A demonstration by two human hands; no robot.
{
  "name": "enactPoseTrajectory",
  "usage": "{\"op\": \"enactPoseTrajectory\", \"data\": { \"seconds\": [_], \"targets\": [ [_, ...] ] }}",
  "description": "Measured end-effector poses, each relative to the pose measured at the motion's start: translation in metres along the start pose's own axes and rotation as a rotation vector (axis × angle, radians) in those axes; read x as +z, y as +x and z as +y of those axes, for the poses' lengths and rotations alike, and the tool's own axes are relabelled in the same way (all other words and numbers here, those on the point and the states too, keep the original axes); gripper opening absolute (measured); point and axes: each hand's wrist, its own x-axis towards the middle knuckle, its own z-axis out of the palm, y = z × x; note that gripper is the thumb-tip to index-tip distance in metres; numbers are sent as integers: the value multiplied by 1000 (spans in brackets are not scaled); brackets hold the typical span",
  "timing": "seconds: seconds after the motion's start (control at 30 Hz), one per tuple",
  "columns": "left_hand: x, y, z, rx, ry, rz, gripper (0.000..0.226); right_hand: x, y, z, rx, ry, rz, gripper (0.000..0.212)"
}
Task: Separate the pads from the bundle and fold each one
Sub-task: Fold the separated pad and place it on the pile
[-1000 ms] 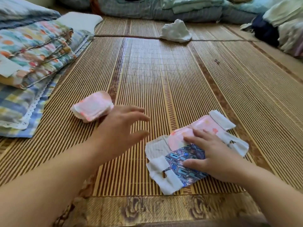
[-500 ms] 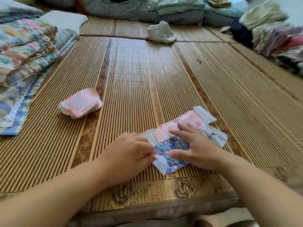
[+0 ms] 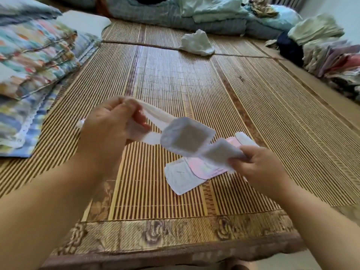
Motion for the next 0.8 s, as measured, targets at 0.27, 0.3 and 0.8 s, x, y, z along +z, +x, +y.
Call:
{"op": "enactPoseTrajectory", "data": {
  "seconds": [0.27, 0.3, 0.8],
  "targets": [
    [-26, 13, -35, -337, 5, 254, 23, -35, 1, 11, 493, 599, -148, 13],
    [-26, 11, -39, -363, 17, 269, 20, -36, 2, 15, 552, 625, -163, 16],
    [-11, 12, -32, -352, 249, 49, 5, -4, 19, -8, 549, 547, 12, 21]
  ]
}}
